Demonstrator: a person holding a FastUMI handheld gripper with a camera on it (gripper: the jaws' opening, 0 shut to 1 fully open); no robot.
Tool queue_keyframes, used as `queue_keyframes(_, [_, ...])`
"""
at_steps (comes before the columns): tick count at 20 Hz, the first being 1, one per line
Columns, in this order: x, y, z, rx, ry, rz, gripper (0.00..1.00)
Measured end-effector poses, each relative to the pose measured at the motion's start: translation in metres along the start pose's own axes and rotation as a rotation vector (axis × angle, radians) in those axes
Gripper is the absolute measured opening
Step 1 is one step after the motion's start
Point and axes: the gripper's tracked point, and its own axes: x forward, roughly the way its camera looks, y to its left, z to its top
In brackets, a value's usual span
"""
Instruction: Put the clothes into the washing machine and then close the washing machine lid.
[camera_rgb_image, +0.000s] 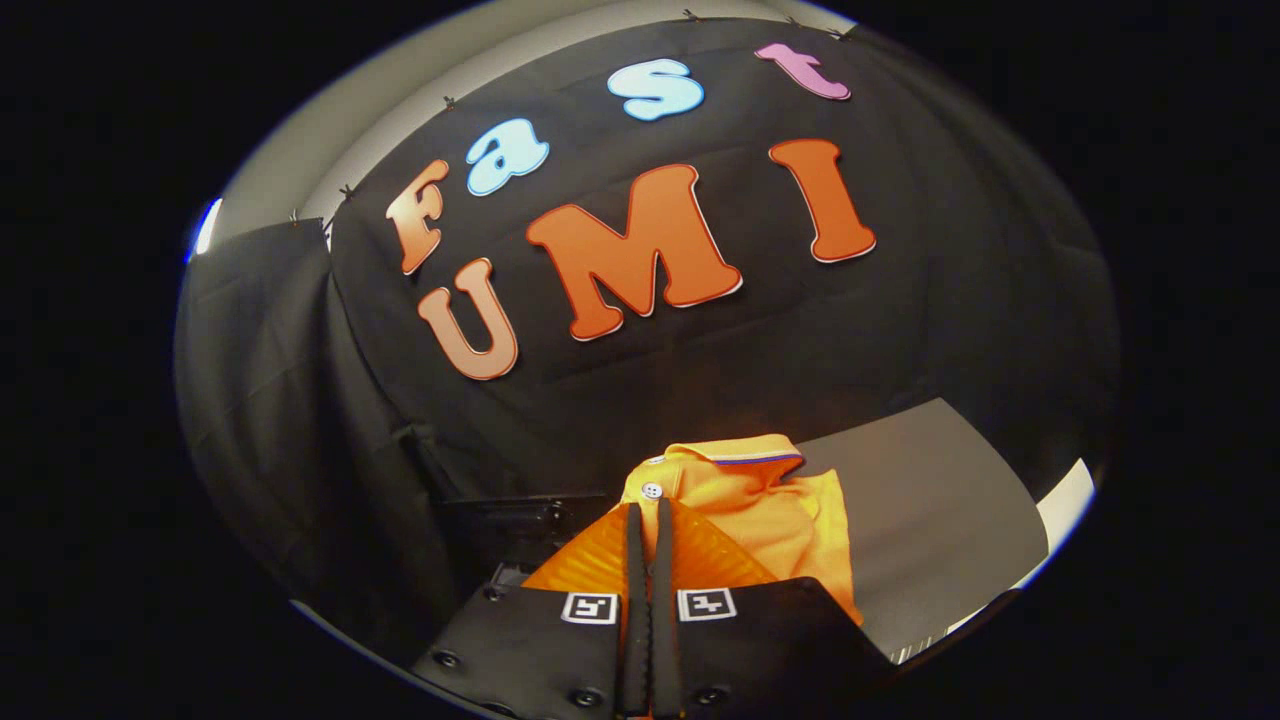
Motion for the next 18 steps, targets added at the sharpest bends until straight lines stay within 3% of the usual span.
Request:
queue_keyframes(10, [-0.012,0.194,-0.009,0.017,-0.072,0.088,0.08])
queue_keyframes(18, [0.057,0.261,-0.093,-0.014,0.071,0.115,0.08])
